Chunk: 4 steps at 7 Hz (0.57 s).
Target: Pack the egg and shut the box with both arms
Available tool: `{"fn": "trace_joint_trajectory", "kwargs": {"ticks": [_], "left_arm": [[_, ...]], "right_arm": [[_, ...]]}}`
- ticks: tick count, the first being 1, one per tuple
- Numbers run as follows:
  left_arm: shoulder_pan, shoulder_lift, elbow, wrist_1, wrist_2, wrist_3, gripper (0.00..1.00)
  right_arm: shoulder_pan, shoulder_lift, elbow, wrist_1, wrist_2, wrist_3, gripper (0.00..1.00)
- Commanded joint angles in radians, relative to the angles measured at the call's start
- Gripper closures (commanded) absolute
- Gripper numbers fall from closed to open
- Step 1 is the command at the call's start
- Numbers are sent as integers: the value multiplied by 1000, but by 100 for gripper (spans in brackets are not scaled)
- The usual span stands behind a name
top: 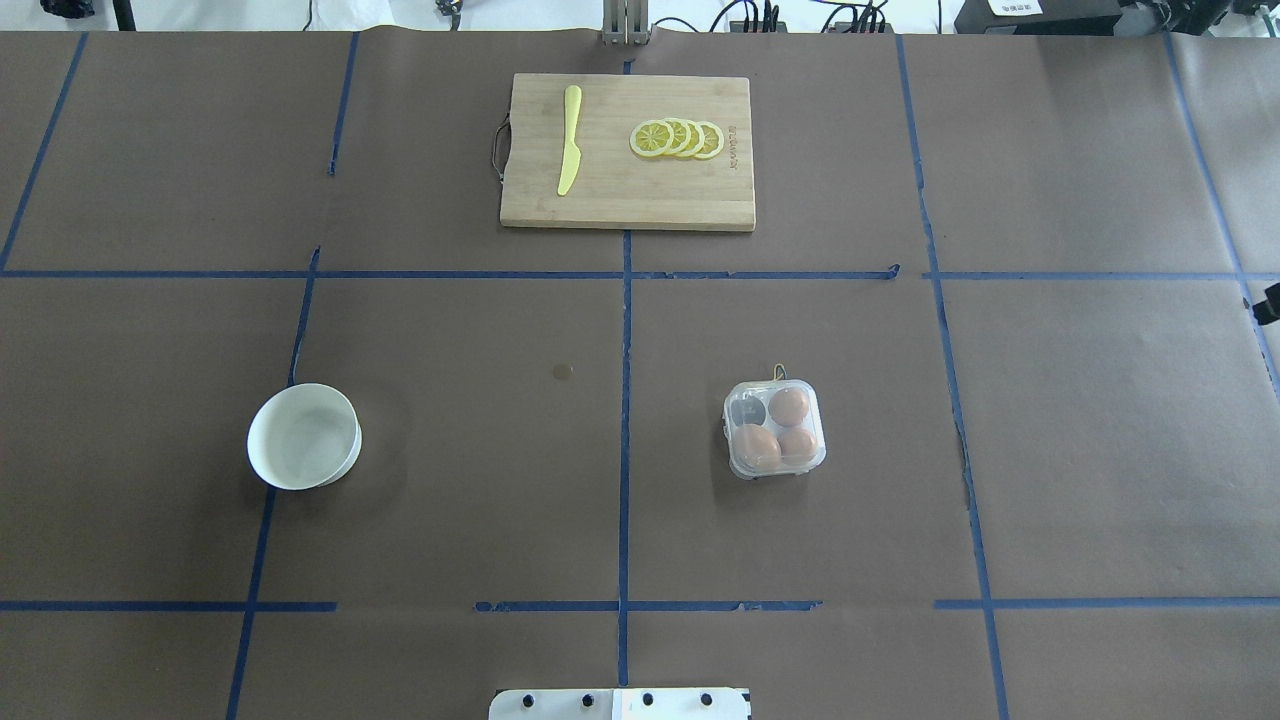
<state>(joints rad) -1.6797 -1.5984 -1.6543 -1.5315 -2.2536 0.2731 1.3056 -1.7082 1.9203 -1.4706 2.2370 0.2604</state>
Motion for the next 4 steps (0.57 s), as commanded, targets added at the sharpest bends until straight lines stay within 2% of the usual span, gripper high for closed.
{"fn": "trace_joint_trajectory", "kwargs": {"ticks": [1, 2, 4], "left_arm": [[0, 0, -2, -4, 0, 0, 0], [0, 2, 4, -3, 0, 0, 0], [2, 8, 2, -6, 2, 0, 0]], "right_arm": [[153, -95, -32, -46, 7, -113, 0], [181, -149, -29, -36, 12, -119, 0], [198, -137, -15, -47, 23, -122, 0]]}}
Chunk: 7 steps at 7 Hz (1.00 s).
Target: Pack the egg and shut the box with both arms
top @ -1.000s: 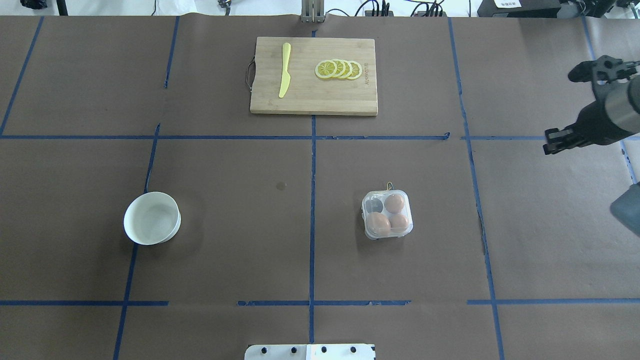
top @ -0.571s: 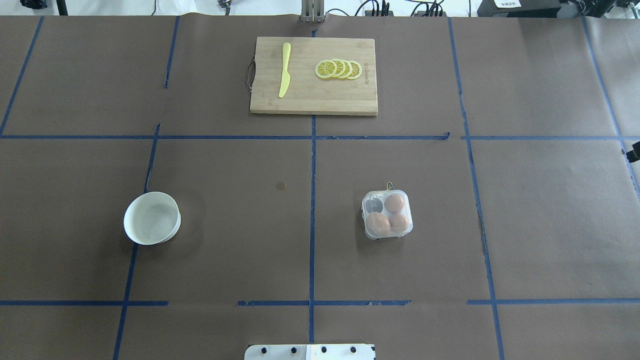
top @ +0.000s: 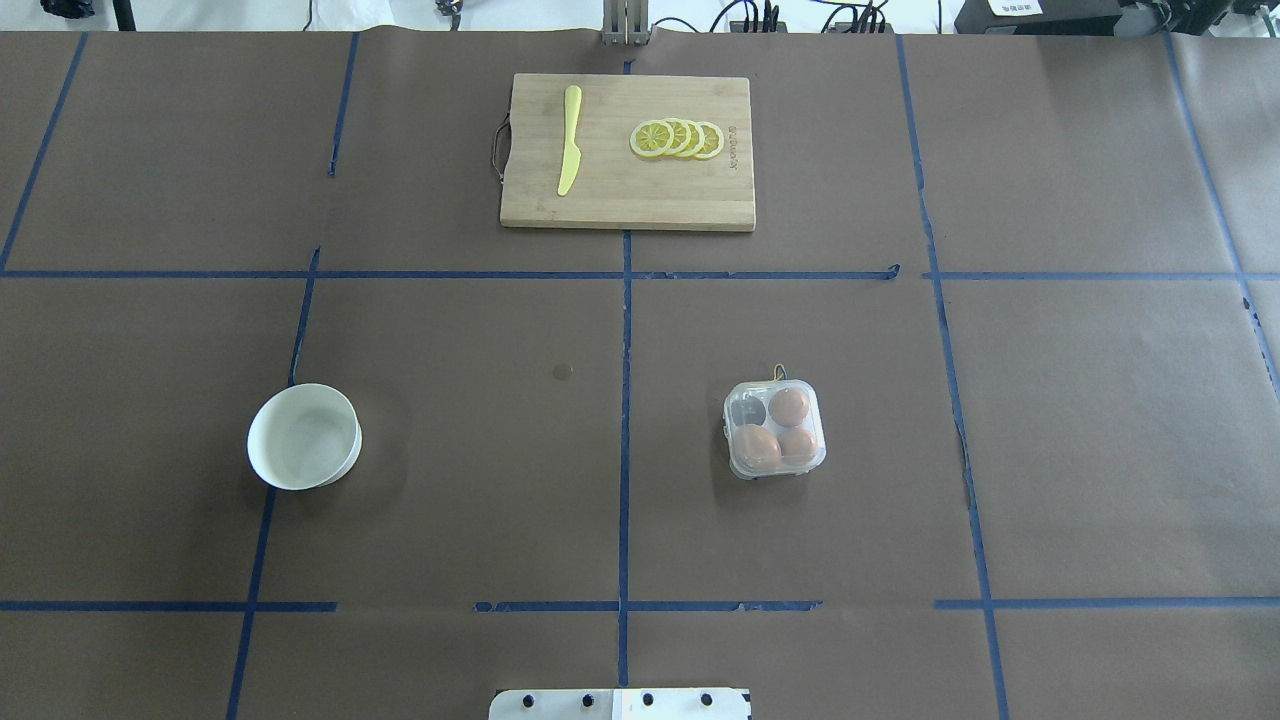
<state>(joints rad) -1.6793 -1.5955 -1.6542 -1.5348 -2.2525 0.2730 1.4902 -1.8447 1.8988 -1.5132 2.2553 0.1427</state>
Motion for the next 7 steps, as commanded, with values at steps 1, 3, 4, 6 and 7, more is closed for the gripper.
{"fn": "trace_joint_trajectory", "kwargs": {"ticks": [1, 3, 4, 6, 7], "left_arm": [[0, 9, -1, 1, 1, 2, 0], [1, 9, 0, -2, -1, 3, 0], [1, 11, -3, 1, -1, 2, 0], [1, 11, -4, 4, -1, 2, 0], [1, 14, -3, 8, -1, 2, 0]], "right_arm": [[12, -4, 20, -8, 4, -26, 0], [7, -8, 58, -76, -5, -46, 0], [7, -8, 56, -73, -3, -46, 0], [5, -8, 54, -71, 1, -46, 0], [5, -7, 51, -68, 1, -45, 0]]}}
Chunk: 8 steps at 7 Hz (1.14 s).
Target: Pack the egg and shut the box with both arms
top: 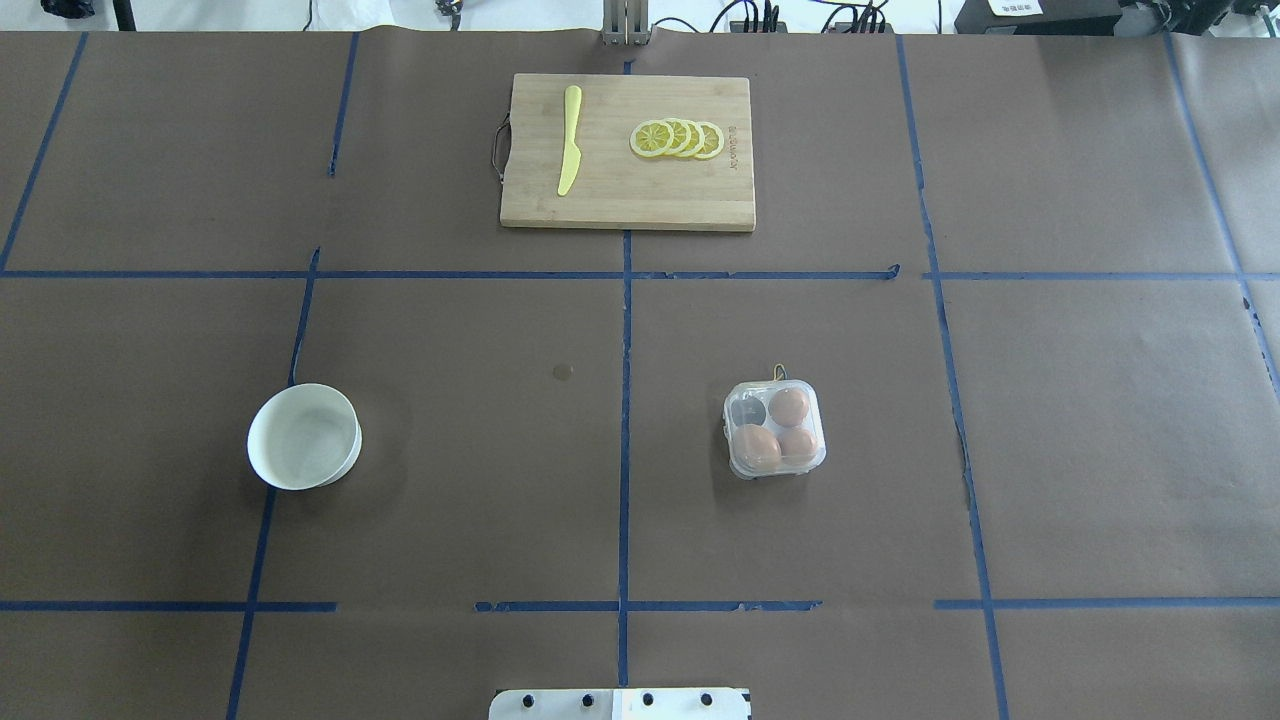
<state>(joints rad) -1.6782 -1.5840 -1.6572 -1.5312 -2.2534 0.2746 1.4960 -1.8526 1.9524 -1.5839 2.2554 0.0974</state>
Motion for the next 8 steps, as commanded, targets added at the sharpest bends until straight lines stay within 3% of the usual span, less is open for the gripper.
{"fn": "trace_joint_trajectory", "kwargs": {"ticks": [1, 5, 8], "left_arm": [[0, 9, 0, 5, 1, 0, 0], [86, 39, 5, 3, 0, 0, 0], [87, 38, 4, 3, -2, 0, 0]], "right_arm": [[0, 1, -4, 2, 1, 1, 0], [-2, -3, -9, 2, 1, 1, 0], [-2, -5, -9, 2, 1, 1, 0]]}}
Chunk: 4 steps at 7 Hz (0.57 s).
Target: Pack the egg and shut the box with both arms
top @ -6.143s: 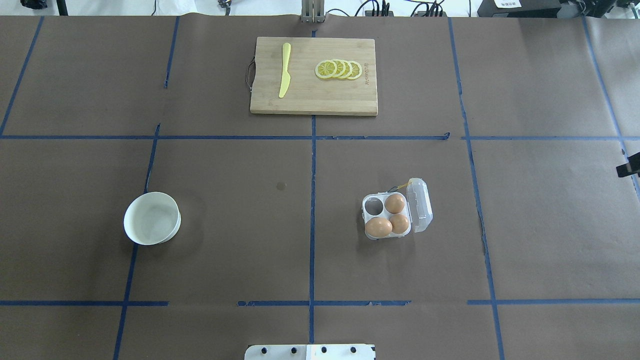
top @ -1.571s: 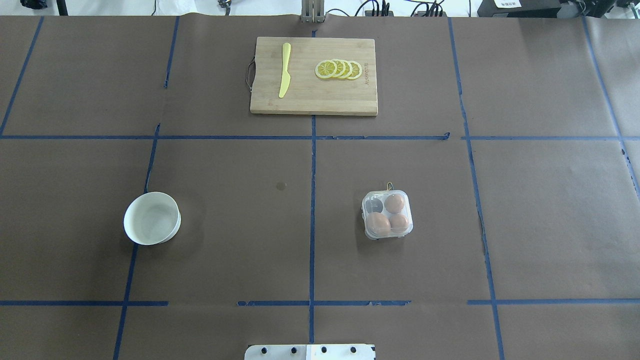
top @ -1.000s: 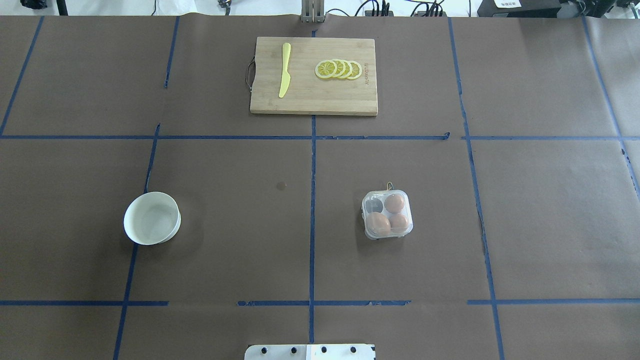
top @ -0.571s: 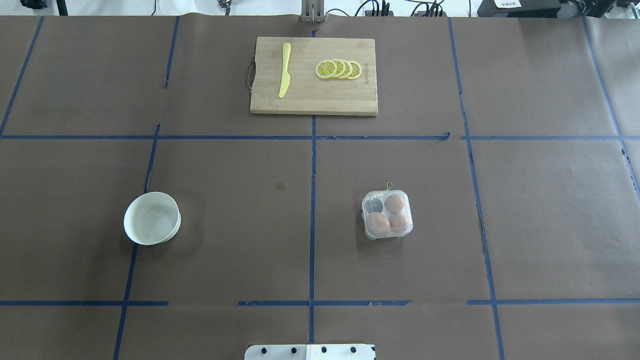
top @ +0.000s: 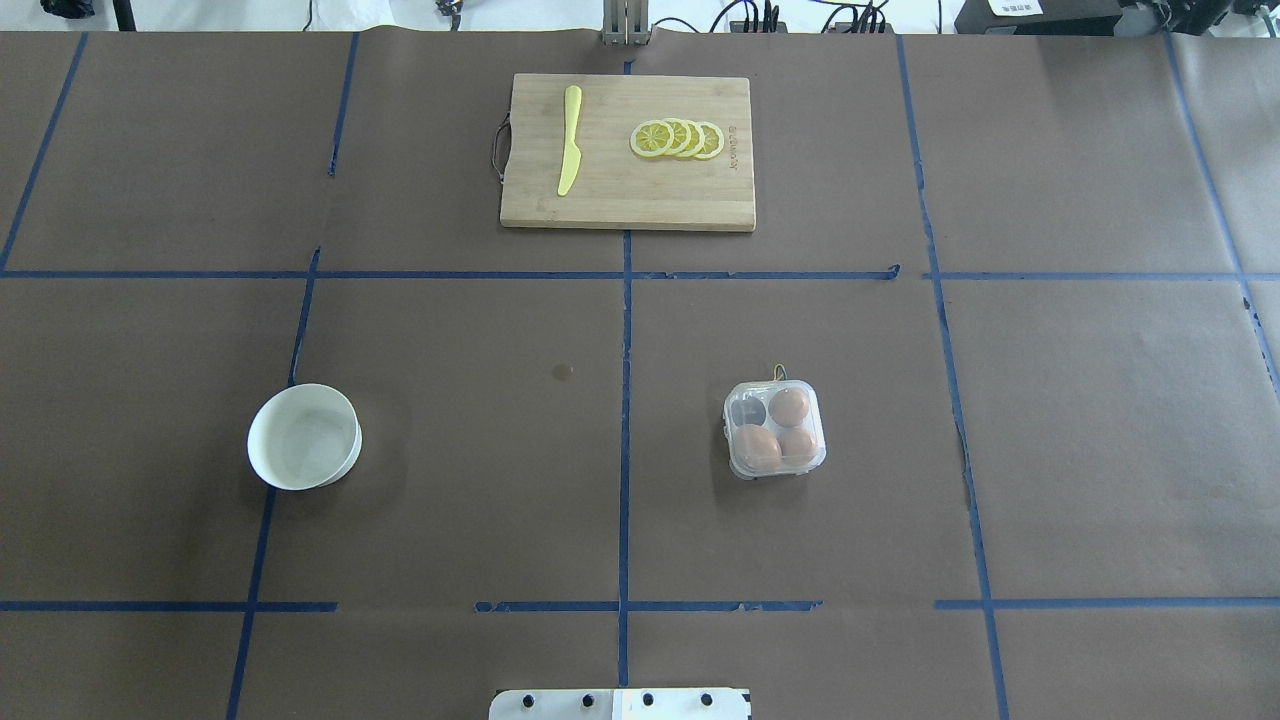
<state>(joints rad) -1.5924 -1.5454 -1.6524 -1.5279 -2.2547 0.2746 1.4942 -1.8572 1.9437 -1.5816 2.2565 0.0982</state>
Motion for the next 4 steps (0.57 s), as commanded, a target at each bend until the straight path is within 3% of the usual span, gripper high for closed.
{"fn": "trace_joint_trajectory", "kwargs": {"ticks": [1, 4], "left_arm": [[2, 1, -1, 0, 0, 0, 0], [2, -1, -1, 0, -26, 0, 0]], "right_arm": [[0, 0, 0, 0, 0, 0, 0], [0, 1, 0, 2, 0, -2, 0]]}}
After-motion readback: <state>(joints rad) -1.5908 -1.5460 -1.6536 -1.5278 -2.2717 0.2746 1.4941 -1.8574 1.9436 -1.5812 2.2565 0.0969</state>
